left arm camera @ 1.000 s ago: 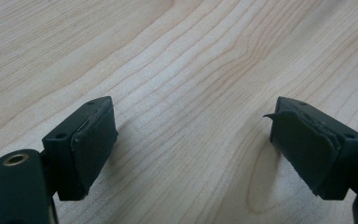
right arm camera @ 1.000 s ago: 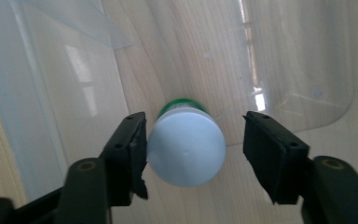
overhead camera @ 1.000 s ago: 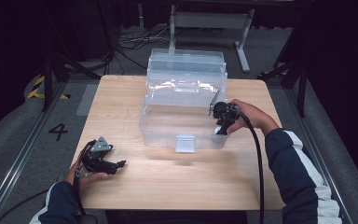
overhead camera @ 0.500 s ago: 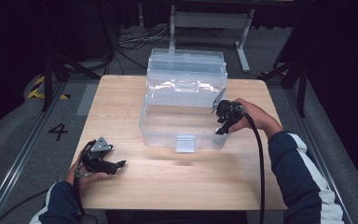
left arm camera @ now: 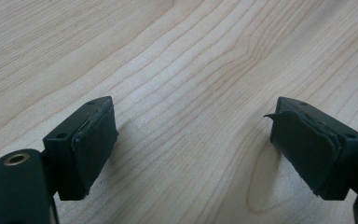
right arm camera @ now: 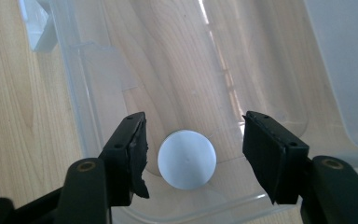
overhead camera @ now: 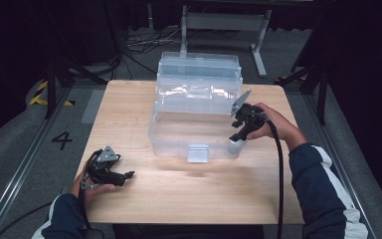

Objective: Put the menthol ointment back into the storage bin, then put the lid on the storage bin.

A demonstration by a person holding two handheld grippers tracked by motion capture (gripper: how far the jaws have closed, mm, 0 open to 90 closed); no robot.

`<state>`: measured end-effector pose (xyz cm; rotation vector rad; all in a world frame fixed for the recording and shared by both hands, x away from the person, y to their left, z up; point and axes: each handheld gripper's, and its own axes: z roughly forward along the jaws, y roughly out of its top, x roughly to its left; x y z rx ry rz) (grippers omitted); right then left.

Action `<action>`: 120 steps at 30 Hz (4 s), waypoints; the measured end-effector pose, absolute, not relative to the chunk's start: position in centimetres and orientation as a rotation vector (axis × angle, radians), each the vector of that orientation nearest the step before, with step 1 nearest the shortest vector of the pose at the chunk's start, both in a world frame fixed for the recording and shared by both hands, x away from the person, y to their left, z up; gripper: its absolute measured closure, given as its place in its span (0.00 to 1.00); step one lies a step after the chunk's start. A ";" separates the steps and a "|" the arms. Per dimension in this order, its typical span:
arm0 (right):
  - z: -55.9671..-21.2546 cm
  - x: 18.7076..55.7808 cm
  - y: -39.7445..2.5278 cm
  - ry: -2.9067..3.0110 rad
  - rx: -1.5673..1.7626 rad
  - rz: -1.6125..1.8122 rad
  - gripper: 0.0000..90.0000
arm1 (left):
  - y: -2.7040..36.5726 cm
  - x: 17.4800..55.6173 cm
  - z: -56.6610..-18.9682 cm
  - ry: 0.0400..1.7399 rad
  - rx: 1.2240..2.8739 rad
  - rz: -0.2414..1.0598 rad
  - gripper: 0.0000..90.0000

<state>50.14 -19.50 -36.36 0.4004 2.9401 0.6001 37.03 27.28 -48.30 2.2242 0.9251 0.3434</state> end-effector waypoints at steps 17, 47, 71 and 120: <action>-34.3 49.6 -21.3 2.780 0.420 0.738 0.45 | 27.3 37.1 -48.3 0.924 2.226 0.349 0.17; -31.5 49.1 -22.5 2.618 0.429 0.912 0.45 | 26.0 37.3 -45.5 0.920 2.206 0.379 0.25; -29.1 50.9 -22.6 2.435 0.482 1.074 0.45 | 20.8 38.3 -39.1 0.690 2.125 0.475 0.28; -30.6 59.0 -19.8 2.531 0.602 0.995 0.57 | 16.5 42.1 -40.1 0.591 2.201 0.380 0.48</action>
